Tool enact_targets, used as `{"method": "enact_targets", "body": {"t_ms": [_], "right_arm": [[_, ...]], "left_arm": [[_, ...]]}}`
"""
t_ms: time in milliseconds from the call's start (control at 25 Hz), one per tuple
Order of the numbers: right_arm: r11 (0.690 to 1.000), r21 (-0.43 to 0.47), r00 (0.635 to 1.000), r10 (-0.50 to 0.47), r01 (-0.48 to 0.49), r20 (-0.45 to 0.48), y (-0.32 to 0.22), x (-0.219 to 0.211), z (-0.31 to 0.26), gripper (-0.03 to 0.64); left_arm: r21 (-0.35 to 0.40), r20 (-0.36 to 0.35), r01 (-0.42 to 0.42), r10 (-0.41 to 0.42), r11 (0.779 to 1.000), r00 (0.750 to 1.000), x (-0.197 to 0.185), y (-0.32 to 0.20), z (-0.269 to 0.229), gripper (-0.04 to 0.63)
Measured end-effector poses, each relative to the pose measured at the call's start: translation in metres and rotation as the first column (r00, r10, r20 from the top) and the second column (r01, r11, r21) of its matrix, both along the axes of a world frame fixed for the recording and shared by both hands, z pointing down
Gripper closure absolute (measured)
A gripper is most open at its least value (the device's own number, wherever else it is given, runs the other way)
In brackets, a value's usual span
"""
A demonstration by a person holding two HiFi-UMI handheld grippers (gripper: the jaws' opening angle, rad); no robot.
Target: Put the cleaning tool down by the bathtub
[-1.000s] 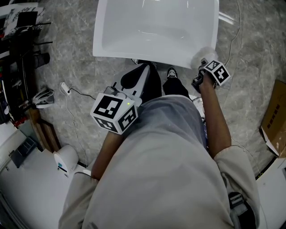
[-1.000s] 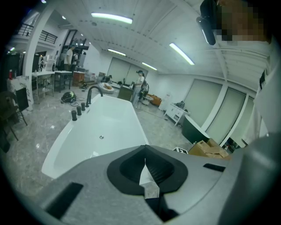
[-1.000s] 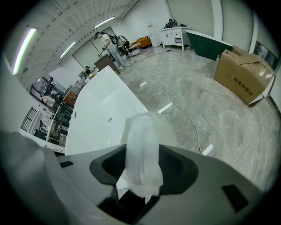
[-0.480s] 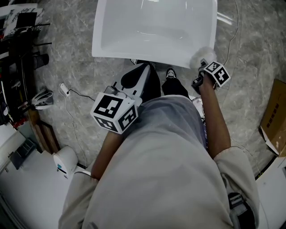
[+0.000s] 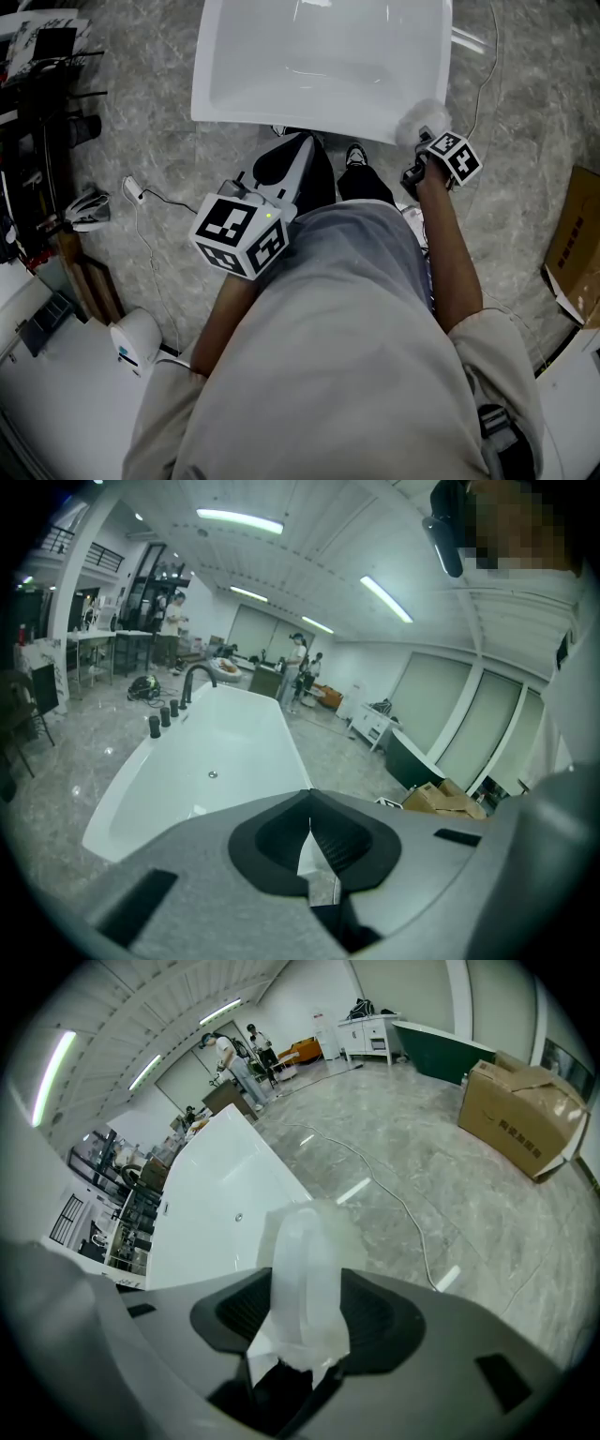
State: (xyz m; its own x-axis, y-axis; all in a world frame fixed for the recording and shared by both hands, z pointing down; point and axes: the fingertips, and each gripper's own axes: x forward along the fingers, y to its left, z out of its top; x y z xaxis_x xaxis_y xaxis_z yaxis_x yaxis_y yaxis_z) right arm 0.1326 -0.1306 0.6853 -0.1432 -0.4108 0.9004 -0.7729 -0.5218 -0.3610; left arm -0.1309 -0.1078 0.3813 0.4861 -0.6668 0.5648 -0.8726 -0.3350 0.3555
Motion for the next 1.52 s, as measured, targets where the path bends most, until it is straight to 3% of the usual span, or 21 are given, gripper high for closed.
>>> {"method": "enact_targets", "body": {"t_ms": [1520], "right_arm": [[1.000, 0.022, 0.999, 0.007, -0.008, 0.042, 0.016, 0.007, -0.020, 0.391]], "left_arm": [[0.013, -0.037, -0.006, 0.007, 1.000, 0.999, 0.010, 0.002, -0.003, 0.591]]}}
